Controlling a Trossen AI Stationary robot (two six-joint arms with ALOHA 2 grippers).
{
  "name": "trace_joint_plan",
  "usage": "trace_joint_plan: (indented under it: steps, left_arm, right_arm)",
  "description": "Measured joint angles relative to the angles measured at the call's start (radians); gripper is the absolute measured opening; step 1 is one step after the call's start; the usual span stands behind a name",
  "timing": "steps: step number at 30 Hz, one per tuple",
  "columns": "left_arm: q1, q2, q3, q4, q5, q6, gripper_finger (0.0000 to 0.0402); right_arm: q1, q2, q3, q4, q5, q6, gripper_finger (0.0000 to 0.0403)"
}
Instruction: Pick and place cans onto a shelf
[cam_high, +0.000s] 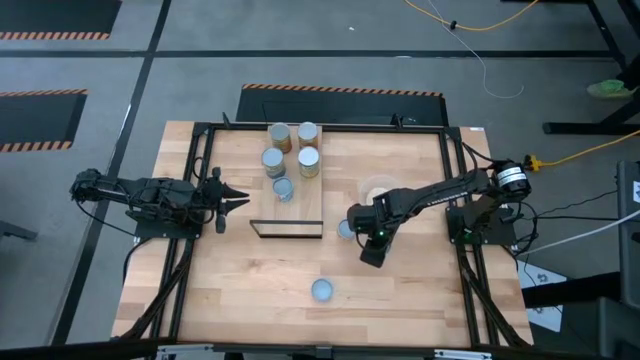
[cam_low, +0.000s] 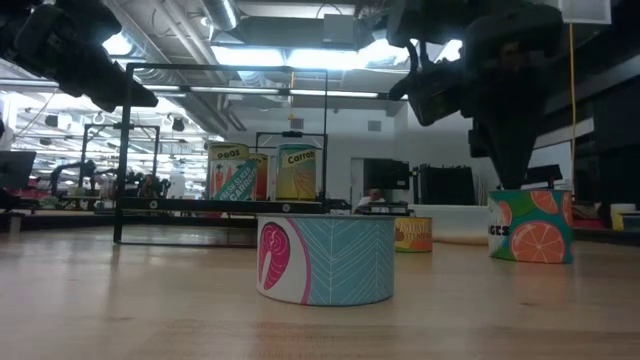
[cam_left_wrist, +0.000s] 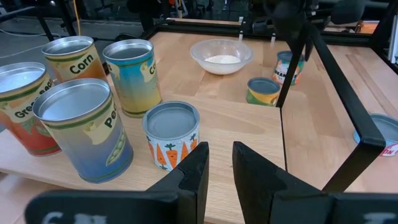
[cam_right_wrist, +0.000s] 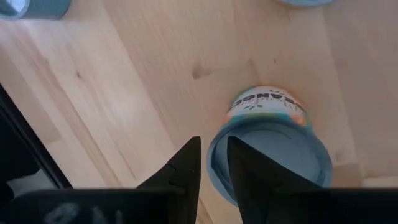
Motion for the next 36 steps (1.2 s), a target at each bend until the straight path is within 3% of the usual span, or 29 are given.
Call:
trace_joint_plan:
  steps: [16, 30, 36]
  left_arm:
    - [0.0, 0.0, 0.0, 0.0, 0.0, -0.002, 0.0065]
    - [0.0, 0.0, 0.0, 0.0, 0.0, -0.002, 0.0065]
    - [0.0, 0.0, 0.0, 0.0, 0.0, -0.002, 0.0065]
  right_arm:
    - [0.012, 0.0, 0.0, 0.027, 0.092, 0.117, 0.0084]
    - [0.051, 0.0, 0.0, -0.021, 0.089, 0.117, 0.0084]
    - [0.056, 0.0, 0.0, -0.055, 0.136, 0.115, 0.0084]
